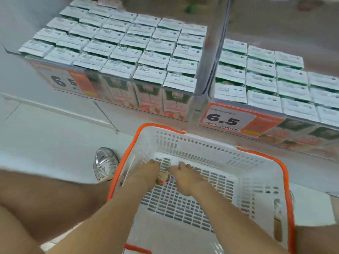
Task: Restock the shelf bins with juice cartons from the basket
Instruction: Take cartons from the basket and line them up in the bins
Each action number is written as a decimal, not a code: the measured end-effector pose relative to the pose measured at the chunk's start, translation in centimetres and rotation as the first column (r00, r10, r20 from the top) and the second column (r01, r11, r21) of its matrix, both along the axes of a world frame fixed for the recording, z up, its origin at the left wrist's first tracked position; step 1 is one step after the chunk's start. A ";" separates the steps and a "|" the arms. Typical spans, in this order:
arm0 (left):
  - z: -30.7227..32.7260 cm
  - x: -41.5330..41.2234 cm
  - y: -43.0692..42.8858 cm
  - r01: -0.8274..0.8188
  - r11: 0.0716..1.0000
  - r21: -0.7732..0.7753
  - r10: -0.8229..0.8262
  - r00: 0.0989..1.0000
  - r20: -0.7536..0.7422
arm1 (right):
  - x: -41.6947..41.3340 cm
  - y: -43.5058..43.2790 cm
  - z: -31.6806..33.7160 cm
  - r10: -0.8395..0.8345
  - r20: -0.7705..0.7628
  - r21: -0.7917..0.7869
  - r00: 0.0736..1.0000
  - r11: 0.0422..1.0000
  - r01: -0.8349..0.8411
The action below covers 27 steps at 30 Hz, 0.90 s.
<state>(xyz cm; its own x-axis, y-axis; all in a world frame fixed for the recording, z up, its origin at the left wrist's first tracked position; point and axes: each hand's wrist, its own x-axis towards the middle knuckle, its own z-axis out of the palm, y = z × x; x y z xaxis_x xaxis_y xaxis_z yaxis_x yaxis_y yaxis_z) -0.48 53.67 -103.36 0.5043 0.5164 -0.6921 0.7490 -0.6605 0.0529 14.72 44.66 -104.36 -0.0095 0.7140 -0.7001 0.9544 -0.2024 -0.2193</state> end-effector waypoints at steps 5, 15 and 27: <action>-3.4 -0.3 -1.6 -0.151 0.986 -0.070 0.153 0.988 0.025 | -0.5 -1.2 -3.6 -0.248 -0.167 0.140 0.954 0.952 0.272; -3.9 0.2 -2.6 -0.001 0.999 0.048 0.007 0.994 -0.105 | 2.5 -2.6 -4.5 -0.637 -0.359 0.060 0.682 0.713 0.698; -0.8 0.2 -3.0 -0.175 0.976 -0.128 0.194 0.969 0.152 | 4.4 -4.4 0.4 -0.772 -0.535 -0.274 0.344 0.544 0.793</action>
